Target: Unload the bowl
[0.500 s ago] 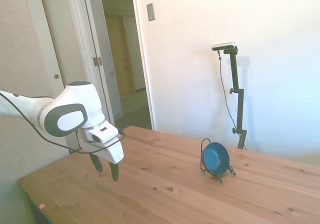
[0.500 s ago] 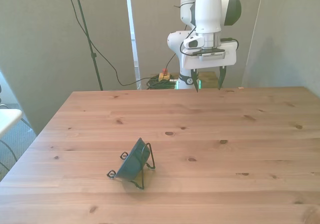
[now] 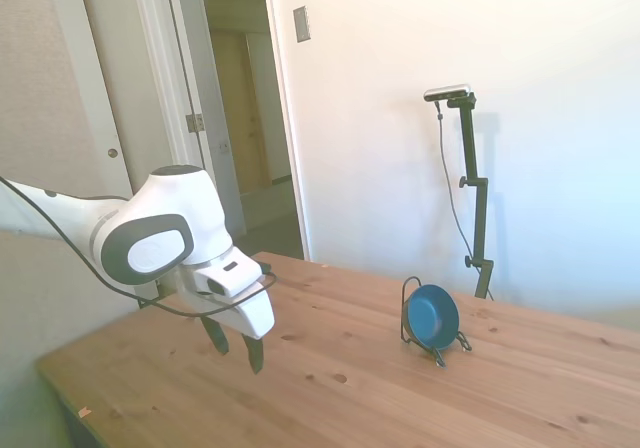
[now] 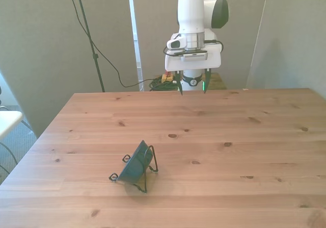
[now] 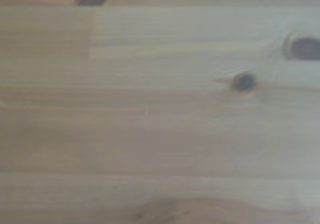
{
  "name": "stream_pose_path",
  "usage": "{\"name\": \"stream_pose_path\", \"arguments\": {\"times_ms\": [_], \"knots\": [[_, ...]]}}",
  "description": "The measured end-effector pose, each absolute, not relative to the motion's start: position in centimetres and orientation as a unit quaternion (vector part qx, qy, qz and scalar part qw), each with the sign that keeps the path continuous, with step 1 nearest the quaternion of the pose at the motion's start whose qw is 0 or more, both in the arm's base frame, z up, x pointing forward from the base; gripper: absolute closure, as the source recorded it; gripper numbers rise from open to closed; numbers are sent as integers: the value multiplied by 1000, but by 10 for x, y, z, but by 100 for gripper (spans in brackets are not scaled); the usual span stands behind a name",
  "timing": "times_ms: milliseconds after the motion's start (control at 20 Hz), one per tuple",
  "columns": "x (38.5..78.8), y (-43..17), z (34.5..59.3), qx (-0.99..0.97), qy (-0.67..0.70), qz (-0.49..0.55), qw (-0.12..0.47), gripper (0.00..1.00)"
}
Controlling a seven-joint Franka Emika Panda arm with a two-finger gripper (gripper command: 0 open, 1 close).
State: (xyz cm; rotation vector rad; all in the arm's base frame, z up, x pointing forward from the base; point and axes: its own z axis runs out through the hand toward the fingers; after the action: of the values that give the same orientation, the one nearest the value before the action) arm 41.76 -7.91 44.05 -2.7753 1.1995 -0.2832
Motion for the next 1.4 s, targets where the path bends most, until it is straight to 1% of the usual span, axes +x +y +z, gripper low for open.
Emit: {"name": "stream_pose_path", "arguments": {"times_ms": [500, 750, 1150, 1400], "knots": [[503, -150, 464, -920, 347, -175, 54, 0], [532, -180, 472, -918, 335, -207, 52, 0], [560, -238, 467, -910, 348, -220, 46, 0], [573, -277, 451, -914, 339, -214, 55, 0]]}}
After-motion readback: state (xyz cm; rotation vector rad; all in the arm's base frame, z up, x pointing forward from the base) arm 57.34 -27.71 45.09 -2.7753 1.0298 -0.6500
